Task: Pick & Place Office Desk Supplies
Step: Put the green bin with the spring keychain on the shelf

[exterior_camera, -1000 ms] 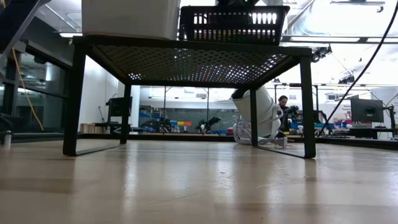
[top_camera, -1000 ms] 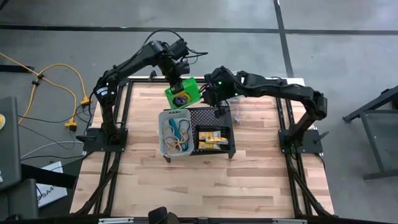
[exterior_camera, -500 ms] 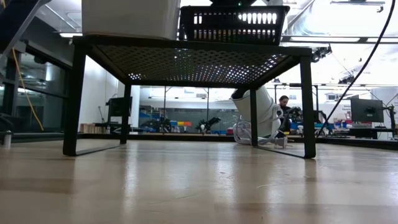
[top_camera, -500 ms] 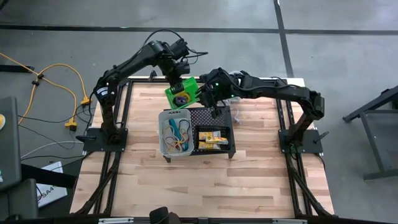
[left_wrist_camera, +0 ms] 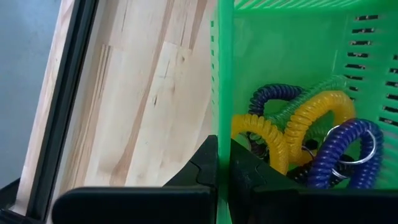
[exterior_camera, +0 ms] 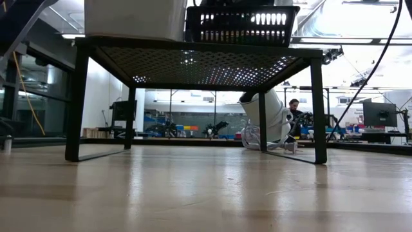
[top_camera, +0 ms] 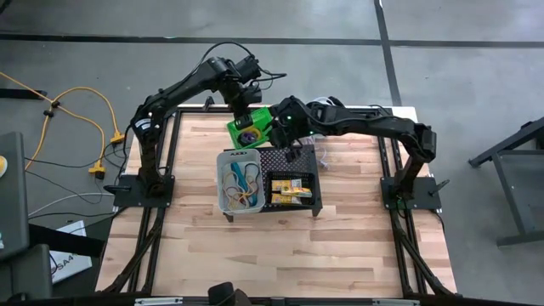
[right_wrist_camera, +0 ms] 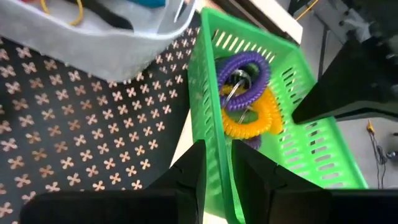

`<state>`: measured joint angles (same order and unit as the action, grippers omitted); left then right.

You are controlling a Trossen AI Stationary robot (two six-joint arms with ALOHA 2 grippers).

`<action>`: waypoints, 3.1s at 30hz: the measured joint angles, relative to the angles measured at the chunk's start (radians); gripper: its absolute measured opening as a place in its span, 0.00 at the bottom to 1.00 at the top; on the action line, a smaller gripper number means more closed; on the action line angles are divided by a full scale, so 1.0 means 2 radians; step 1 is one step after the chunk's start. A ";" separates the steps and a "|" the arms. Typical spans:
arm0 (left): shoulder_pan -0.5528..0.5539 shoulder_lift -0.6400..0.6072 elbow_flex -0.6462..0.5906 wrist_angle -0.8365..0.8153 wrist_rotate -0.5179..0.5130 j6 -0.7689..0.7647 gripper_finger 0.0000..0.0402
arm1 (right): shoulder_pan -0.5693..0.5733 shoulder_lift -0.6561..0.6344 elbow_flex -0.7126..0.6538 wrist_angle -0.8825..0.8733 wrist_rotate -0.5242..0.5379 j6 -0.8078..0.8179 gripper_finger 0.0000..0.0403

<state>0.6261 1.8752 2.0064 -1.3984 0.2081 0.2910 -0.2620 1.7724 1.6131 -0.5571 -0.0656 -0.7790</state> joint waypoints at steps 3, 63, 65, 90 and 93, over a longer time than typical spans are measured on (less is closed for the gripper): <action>0.000 0.001 0.000 0.000 0.000 0.002 0.00 | -0.003 0.002 0.000 -0.004 0.005 -0.002 0.16; 0.000 0.001 0.001 0.020 -0.011 0.079 0.11 | -0.004 0.001 0.000 -0.001 0.003 0.012 0.01; 0.000 0.001 0.001 0.021 -0.011 0.079 0.17 | -0.004 0.001 0.000 -0.001 0.003 0.012 0.01; 0.000 -0.014 0.001 0.049 -0.013 0.092 0.31 | -0.014 0.001 0.000 -0.026 0.011 0.040 0.01; 0.000 -0.014 0.001 0.049 -0.013 0.092 0.31 | -0.014 0.001 0.000 -0.033 0.014 0.041 0.01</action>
<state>0.6262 1.8473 2.0075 -1.3004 0.1820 0.4752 -0.2904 1.7748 1.6127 -0.6231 -0.0370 -0.6976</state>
